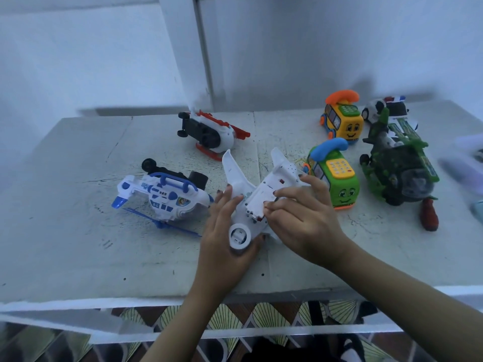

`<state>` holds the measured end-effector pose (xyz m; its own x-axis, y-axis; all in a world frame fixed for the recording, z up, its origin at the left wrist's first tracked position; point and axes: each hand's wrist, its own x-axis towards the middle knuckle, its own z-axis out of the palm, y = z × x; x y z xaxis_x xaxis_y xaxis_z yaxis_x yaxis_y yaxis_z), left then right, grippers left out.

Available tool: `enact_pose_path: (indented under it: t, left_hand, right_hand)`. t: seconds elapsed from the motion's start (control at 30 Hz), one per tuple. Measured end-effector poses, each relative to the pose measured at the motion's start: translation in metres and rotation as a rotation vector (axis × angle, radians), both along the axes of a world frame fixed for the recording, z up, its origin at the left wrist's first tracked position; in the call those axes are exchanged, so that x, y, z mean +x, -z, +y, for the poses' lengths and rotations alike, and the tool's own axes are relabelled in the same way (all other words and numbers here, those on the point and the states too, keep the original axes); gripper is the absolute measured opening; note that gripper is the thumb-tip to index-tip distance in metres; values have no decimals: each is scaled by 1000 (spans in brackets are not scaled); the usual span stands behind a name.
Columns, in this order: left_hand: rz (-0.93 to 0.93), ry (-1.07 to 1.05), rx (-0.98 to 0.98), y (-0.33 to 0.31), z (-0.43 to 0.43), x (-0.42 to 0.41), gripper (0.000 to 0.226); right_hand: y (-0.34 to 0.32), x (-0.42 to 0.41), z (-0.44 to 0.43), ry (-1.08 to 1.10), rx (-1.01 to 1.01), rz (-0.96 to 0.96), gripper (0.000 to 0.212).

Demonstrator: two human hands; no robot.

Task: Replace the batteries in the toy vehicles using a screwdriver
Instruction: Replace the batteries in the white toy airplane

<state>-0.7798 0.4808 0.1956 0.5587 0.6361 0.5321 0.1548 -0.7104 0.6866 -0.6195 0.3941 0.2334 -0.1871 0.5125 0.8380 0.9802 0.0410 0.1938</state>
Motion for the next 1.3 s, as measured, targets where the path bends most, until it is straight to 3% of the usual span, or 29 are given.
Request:
enact_pose_path:
  t: [0.5,0.93,1.3]
  left_hand:
    - [1,26,-15,1,2,-1,54]
    - [0,17,-43,2,3,-2,61]
    - [9,28,-11,3,3,-2,55]
  right_hand:
    - [7,-1,-2,109,10,-38,23]
    - [3,-4,3,164,-72,-67,21]
    - [1,4,-2,95,-108,-171,18]
